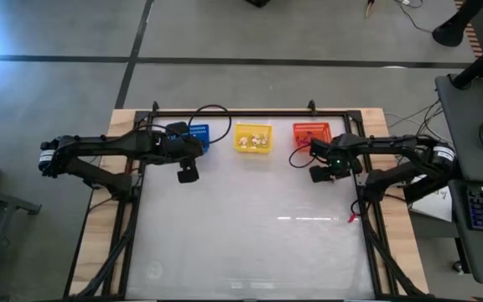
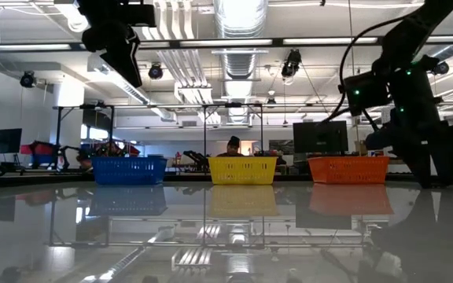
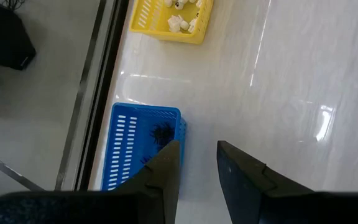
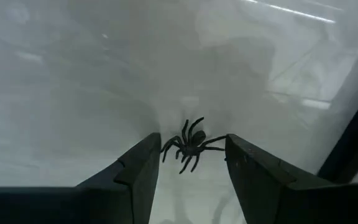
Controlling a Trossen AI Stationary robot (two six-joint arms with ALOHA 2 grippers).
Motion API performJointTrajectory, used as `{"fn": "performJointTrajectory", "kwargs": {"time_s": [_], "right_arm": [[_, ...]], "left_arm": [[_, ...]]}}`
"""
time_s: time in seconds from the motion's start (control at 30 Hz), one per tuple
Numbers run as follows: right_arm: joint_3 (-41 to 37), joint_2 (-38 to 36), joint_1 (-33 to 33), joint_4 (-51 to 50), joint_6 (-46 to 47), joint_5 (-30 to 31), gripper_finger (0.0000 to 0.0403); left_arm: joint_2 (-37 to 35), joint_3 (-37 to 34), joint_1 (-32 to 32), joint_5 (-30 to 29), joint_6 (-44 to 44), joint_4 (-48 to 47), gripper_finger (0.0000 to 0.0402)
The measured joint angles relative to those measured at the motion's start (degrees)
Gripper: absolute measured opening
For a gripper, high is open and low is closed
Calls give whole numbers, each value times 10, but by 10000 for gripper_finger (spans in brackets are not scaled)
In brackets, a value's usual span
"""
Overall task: Sort Halloween decoration
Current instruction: Put the black spider toy into the blue bin
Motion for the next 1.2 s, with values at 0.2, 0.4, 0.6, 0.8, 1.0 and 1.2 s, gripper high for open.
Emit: {"fn": "performJointTrajectory", "kwargs": {"time_s": [0.2, 0.4, 0.6, 0.8, 1.0, 1.2], "right_arm": [[-41, -2, 0, 34, 6, 1, 151], [-56, -2, 0, 51, 6, 4, 62], [-55, -2, 0, 48, 2, 9, 15], [-22, -5, 0, 33, -10, 12, 13], [35, -31, 10, 28, -12, 15, 12], [95, -30, 33, 83, -11, 10, 12]], "left_arm": [[0, 0, 0, 0, -7, 0, 88], [0, 0, 0, 0, -7, 0, 88], [0, 0, 0, 0, -9, 0, 88], [0, 0, 0, 0, -9, -3, 88], [-7, 0, 0, 0, -23, -35, 88], [-40, 0, 0, 0, -50, -57, 88]]}}
